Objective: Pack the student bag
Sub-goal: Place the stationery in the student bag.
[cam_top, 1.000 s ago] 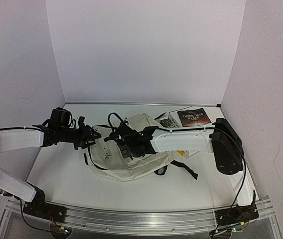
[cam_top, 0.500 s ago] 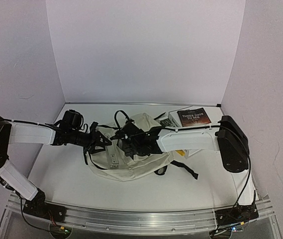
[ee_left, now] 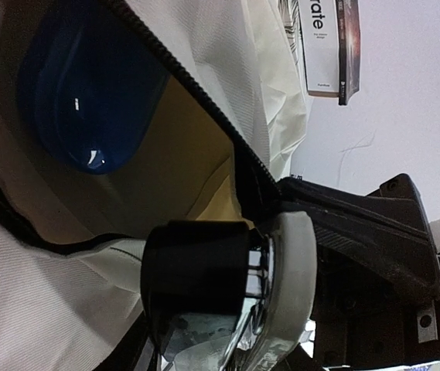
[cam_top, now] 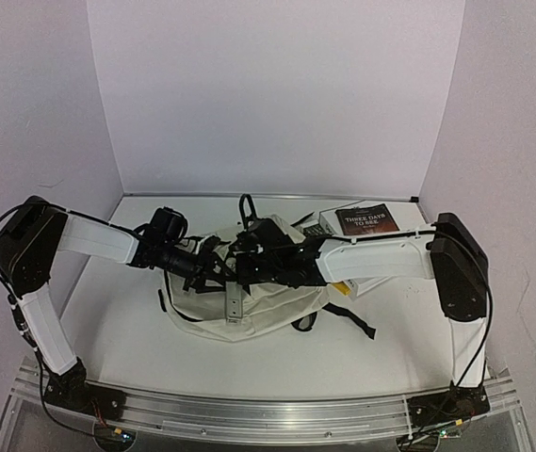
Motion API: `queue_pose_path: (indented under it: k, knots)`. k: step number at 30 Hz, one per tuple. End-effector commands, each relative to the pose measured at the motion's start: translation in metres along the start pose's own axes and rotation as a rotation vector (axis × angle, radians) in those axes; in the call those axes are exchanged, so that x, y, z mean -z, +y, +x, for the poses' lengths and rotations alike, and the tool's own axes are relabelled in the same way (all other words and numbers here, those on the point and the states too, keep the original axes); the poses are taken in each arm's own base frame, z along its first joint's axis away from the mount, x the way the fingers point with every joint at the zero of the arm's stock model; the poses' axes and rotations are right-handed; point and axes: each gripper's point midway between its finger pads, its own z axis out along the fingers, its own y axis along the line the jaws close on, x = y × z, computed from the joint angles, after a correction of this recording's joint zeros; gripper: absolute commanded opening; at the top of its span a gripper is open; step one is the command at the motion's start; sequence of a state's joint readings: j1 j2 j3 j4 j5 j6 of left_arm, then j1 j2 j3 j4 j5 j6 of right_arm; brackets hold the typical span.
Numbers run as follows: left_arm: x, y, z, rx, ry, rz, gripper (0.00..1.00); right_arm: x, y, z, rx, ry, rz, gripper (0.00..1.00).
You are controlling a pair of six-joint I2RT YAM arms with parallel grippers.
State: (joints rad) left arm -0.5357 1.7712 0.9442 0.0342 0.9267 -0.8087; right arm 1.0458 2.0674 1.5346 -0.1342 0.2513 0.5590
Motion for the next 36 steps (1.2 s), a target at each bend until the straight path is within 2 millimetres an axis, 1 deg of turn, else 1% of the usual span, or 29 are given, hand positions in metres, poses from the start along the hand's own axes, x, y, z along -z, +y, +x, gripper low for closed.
queue_pose_path:
  k: [1,7,10,12,15,19,24,27,29,31,33,36]
  knots:
    - [-0.005,-0.027,0.007,-0.081,0.086,0.083,0.24,0.028,0.019,-0.042,-0.068,-0.109,-0.092,0.0]
    - [-0.015,-0.008,0.014,-0.045,0.139,0.066,0.24,0.034,0.023,-0.044,-0.077,-0.121,-0.128,0.0]
    - [-0.019,-0.004,0.011,-0.055,0.152,0.06,0.24,0.04,0.032,-0.049,-0.074,-0.135,-0.183,0.0]
    - [-0.023,-0.003,0.005,-0.064,0.159,0.052,0.24,0.043,0.037,-0.048,-0.065,-0.132,-0.219,0.0]
    - [-0.027,-0.009,-0.006,-0.105,0.152,0.064,0.24,0.045,0.04,-0.045,-0.053,-0.126,-0.251,0.0]
    - [-0.031,-0.014,-0.021,-0.162,0.138,0.065,0.24,0.046,0.038,-0.038,-0.059,-0.114,-0.259,0.0]
    - [-0.039,-0.021,-0.038,-0.232,0.123,0.108,0.25,0.047,0.034,-0.029,-0.074,-0.099,-0.268,0.0]
    - [-0.041,-0.015,-0.054,-0.252,0.075,0.079,0.25,0.048,0.034,-0.026,-0.092,-0.096,-0.279,0.0]
    - [-0.037,-0.011,-0.067,-0.267,0.011,0.056,0.29,0.047,0.03,-0.023,-0.109,-0.093,-0.268,0.0]
    - [-0.031,-0.009,-0.076,-0.268,-0.04,0.052,0.37,0.046,0.027,-0.021,-0.121,-0.094,-0.26,0.0]
    - [-0.027,-0.008,-0.08,-0.269,-0.076,0.035,0.48,0.046,0.025,-0.019,-0.131,-0.094,-0.253,0.0]
    - [-0.023,-0.008,-0.076,-0.267,-0.092,0.025,0.64,0.046,0.023,-0.019,-0.133,-0.098,-0.249,0.0]
